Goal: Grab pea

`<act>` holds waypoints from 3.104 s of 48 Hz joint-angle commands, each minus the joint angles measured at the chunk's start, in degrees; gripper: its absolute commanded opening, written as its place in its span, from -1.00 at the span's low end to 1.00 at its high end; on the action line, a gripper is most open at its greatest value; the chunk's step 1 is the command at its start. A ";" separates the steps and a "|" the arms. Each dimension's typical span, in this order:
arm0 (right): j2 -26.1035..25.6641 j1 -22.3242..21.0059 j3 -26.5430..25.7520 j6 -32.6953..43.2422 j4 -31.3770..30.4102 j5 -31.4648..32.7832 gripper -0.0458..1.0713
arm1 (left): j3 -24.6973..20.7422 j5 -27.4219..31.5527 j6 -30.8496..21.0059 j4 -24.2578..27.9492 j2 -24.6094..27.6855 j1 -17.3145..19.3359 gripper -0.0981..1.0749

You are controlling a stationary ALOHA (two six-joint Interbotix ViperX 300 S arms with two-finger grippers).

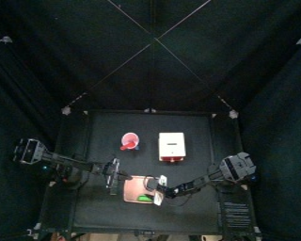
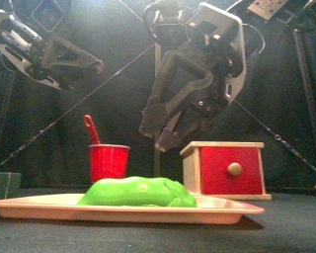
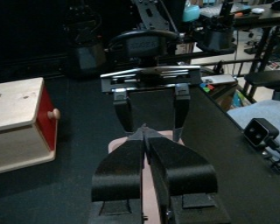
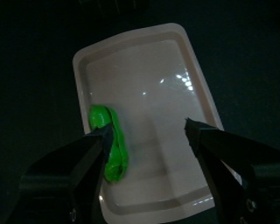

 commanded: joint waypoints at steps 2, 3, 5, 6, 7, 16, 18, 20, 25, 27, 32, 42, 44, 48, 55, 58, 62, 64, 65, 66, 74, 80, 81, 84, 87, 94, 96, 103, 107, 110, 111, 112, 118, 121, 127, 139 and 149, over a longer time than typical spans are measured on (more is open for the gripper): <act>-2.46 0.09 -0.97 -0.09 -0.09 -0.09 0.81 | -0.70 -0.44 0.09 -0.18 -0.35 0.09 -0.09; -2.46 0.09 -1.05 -0.09 -0.09 -0.09 0.81 | -0.70 -0.44 0.18 -0.09 -0.35 0.09 -0.09; -2.46 0.09 -1.05 -0.09 -0.09 -0.09 0.81 | -0.70 -0.44 0.18 -0.09 -0.35 0.09 -0.10; -2.46 0.09 -1.05 -0.09 -0.09 -0.18 0.81 | -0.70 -0.44 0.18 -0.09 -0.35 0.09 -0.10; -2.37 0.09 -1.05 -0.09 -0.09 -0.18 0.81 | -0.62 -0.44 0.18 -0.09 -0.35 0.09 -0.10; -1.49 0.26 -0.88 -0.09 -0.26 -3.25 0.81 | -0.44 -0.44 0.18 -0.09 -0.35 0.09 -0.09; -1.05 0.18 -0.97 -0.09 -0.26 -4.48 0.81 | -0.44 -0.44 0.18 -0.09 -0.35 0.09 -0.10; -0.70 0.18 -0.97 -0.09 -0.35 -5.36 0.81 | -0.44 -0.44 0.18 -0.09 -0.35 0.09 -0.10; 0.44 0.18 -0.79 -0.09 -0.35 -7.03 0.81 | -0.44 -0.44 0.18 -0.09 -0.35 0.09 -0.10; 0.79 0.18 -0.79 -0.09 -0.35 -7.47 0.81 | -0.44 -0.44 0.18 -0.09 -0.35 0.09 -0.10; 1.49 0.18 -0.88 -0.09 -0.35 -8.26 0.81 | -0.44 -0.44 0.09 -0.09 -0.35 0.09 -0.10; 2.81 0.00 -1.05 -0.09 -0.35 -9.84 0.80 | -0.44 -0.44 -0.09 -0.09 -0.35 0.00 -0.09; 2.99 0.09 -1.05 -0.09 -0.44 -10.20 0.80 | -0.44 -0.44 -0.09 -0.18 -0.35 0.00 -0.10; 3.43 0.00 -1.14 -0.09 -0.44 -10.90 0.80 | -0.44 -0.44 -0.09 -0.09 -0.35 0.00 -0.09; 4.22 -0.09 -1.14 -0.09 -0.35 -11.07 0.80 | -0.44 -0.44 0.00 -0.09 -0.35 0.00 -0.10; 4.39 -0.18 -1.14 -0.09 -0.35 -11.07 0.79 | -0.44 -0.44 0.00 -0.09 -0.35 0.00 -0.10; 4.92 -0.26 -1.32 -0.09 -0.26 -11.07 0.77 | -0.44 -0.44 0.00 -0.18 -0.35 0.00 -0.10; 5.19 -0.26 -1.49 -0.09 -0.26 -11.07 0.75 | -0.44 -0.44 0.00 -0.09 -0.35 0.00 -0.10; 5.36 -0.26 -1.58 -0.09 -0.26 -11.07 0.74 | -0.44 -0.44 0.00 -0.09 -0.35 0.00 -0.10; 5.45 -0.26 -1.67 -0.09 -0.26 -11.07 0.74 | -0.44 -0.44 0.00 -0.18 -0.35 0.00 -0.10; 6.15 -0.35 -2.11 -0.09 -0.26 -11.07 0.64 | -0.44 -0.44 0.00 -0.09 -0.35 0.00 -0.10; 6.33 -0.35 -2.11 -0.09 -0.26 -11.16 0.61 | -0.44 -0.44 0.00 -0.09 -0.35 0.00 -0.10; 6.42 -0.35 -2.11 -0.09 -0.26 -11.07 0.61 | -0.44 -0.44 0.00 -0.18 -0.35 0.00 -0.10; 6.59 -0.35 -2.11 -0.09 -0.26 -11.07 0.61 | -0.44 -0.44 0.00 -0.09 -0.35 0.00 -0.10; 6.68 -0.35 -2.11 -0.09 -0.18 -11.07 0.61 | -0.44 -0.44 0.00 -0.09 -0.35 0.00 -0.10; 6.86 -0.35 -2.11 -0.09 -0.44 -11.07 0.60 | -0.44 -0.44 0.00 -0.09 -0.35 0.00 -0.10; 6.86 -0.35 -2.11 -0.09 -0.35 -11.07 0.60 | -0.44 -0.44 0.00 -0.09 -0.35 0.00 -0.10; 6.86 -0.44 -2.11 -0.09 -0.44 -11.07 0.54 | -0.44 -0.44 -0.09 -0.09 -0.35 0.00 -0.10; 6.86 -0.35 -2.11 -0.09 -0.35 -11.07 0.47 | -0.44 -0.44 -0.09 -0.09 -0.35 0.00 -0.10; 6.86 -0.35 -2.11 -0.09 -0.18 -11.07 0.40 | -0.44 -0.44 -0.09 -0.09 -0.35 0.00 -0.10; 6.86 -0.44 -2.11 -0.09 -0.18 -11.07 0.37 | -0.44 -0.44 -0.09 -0.09 -0.35 0.00 -0.09; 6.86 -0.44 -2.11 0.00 -0.09 -10.99 0.35 | -0.44 -0.44 -0.09 -0.18 -0.35 0.00 -0.10; 6.42 -0.70 -2.29 -0.09 0.18 -10.90 0.27 | -0.44 -0.44 0.00 -0.62 -0.35 0.00 -0.10; 5.89 -0.79 -2.46 -0.09 0.26 -10.90 0.26 | -0.44 -0.44 0.00 -0.79 -0.35 0.00 -0.10; 3.96 -0.79 -2.55 -0.09 0.00 -10.81 0.26 | -0.44 -0.44 0.00 -0.88 -0.35 0.00 -0.10; 1.23 -0.70 -2.02 -0.09 0.00 -10.72 0.26 | -0.44 -0.44 0.00 -0.97 -0.35 0.00 -0.10; 1.14 -0.79 -1.93 0.00 0.26 -10.72 0.26 | -0.53 -0.44 0.18 -0.88 -0.35 0.00 -0.10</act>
